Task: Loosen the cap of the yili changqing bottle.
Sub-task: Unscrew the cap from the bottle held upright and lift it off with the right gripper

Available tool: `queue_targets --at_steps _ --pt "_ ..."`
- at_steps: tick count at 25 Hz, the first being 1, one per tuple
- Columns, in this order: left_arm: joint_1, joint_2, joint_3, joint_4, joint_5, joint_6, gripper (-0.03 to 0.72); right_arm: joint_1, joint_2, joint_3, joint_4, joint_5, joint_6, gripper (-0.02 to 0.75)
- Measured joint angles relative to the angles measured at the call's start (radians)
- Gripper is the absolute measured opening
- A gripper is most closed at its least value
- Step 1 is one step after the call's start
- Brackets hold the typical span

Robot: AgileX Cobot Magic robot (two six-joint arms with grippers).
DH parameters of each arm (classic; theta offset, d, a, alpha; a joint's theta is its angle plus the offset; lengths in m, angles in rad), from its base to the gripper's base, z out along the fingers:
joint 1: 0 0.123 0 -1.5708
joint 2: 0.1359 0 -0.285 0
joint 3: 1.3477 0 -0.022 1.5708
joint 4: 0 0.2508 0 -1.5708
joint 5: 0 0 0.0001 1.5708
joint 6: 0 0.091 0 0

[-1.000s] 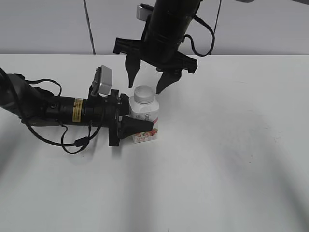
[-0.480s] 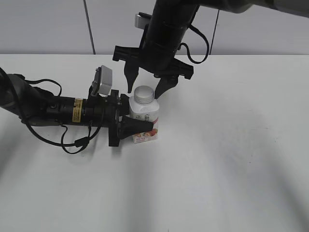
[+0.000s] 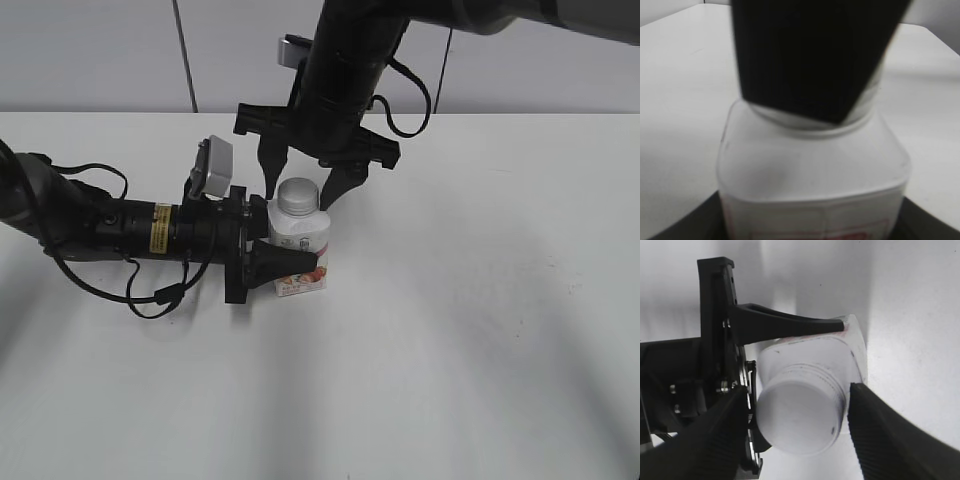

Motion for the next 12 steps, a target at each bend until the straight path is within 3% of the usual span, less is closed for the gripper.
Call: queue_targets --at_steps 7,12 --pt "0.000 0.000 0.000 0.003 0.000 0.000 0.397 0.000 0.000 0.000 -0.001 0.013 -0.014 0.403" --pt "0.000 0.000 0.000 0.004 0.000 0.002 0.397 0.000 0.000 -0.002 -0.001 0.021 -0.047 0.403"
